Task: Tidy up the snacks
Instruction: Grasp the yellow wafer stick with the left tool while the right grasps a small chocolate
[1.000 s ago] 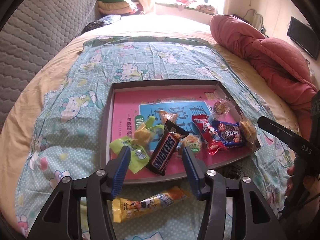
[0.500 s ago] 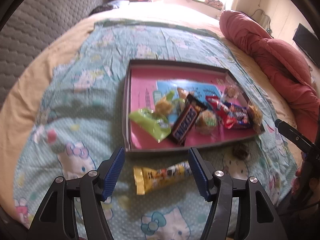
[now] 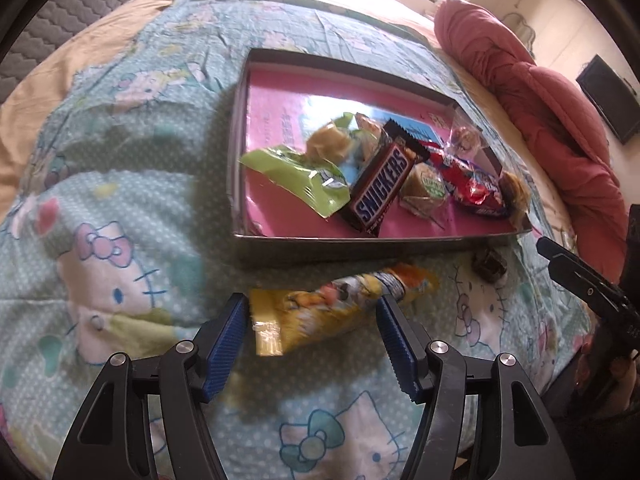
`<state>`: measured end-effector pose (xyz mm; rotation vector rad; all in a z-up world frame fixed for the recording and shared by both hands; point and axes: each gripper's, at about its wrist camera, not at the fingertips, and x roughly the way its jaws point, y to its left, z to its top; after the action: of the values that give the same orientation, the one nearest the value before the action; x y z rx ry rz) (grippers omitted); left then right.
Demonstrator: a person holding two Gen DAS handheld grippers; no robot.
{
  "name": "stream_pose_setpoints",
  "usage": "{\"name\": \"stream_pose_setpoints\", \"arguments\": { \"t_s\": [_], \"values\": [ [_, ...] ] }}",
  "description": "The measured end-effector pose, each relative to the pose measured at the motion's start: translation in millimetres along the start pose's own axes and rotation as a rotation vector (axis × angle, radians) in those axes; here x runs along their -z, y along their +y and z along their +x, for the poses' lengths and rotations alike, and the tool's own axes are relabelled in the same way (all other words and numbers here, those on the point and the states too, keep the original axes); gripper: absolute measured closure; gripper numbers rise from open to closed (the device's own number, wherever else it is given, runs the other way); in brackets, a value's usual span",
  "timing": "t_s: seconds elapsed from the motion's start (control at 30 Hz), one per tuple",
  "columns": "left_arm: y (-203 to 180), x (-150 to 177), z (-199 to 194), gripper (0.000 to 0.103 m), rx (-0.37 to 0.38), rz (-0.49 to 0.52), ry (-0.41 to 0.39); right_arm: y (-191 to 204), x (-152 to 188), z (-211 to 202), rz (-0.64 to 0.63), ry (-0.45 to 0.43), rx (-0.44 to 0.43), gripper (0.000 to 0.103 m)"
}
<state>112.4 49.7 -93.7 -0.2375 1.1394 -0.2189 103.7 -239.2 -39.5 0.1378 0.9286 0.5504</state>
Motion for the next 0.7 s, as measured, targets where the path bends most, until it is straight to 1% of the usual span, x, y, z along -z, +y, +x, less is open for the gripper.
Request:
{"name": "stream_pose_setpoints", "arguments": {
  "t_s": [0.1,0.23,0.4,0.5,0.53,0.67,0.7],
  "values": [
    [-3.7,0.4,6.8,0.033,0.000,0.015,0.005,-1.5,3.1,6.5,0.001,0.026,0.005,0.025],
    [-11.7,-1.0,7.7,0.033,-0.009,0.042,-0.002,-3.0,6.8,17.7,-0.007,0.065,0.027,0.025],
    [-28.5,-2.2,10.5,0.033,-0.021,0.124,-0.006,-2.5,9.2,30.4,-0.041,0.097,0.064,0.025],
    [-39.2,-3.6,14.8,0.033,-0.018,0.167,-0.008,-2.2,9.9,38.7,-0.048,0.114,0.052,0.025],
    [-41.9,-4.6,16.1,0.033,-0.005,0.169,-0.007,-1.2,9.5,41.5,-0.053,0.118,0.053,0.027],
    [-52.2,-6.8,21.2,0.033,0.046,0.162,-0.006,2.6,9.7,51.2,-0.085,0.137,0.053,0.042],
    [-54.6,-6.7,23.0,0.035,0.061,0.158,-0.004,4.0,10.6,53.5,-0.093,0.142,0.050,0.044]
  ]
}}
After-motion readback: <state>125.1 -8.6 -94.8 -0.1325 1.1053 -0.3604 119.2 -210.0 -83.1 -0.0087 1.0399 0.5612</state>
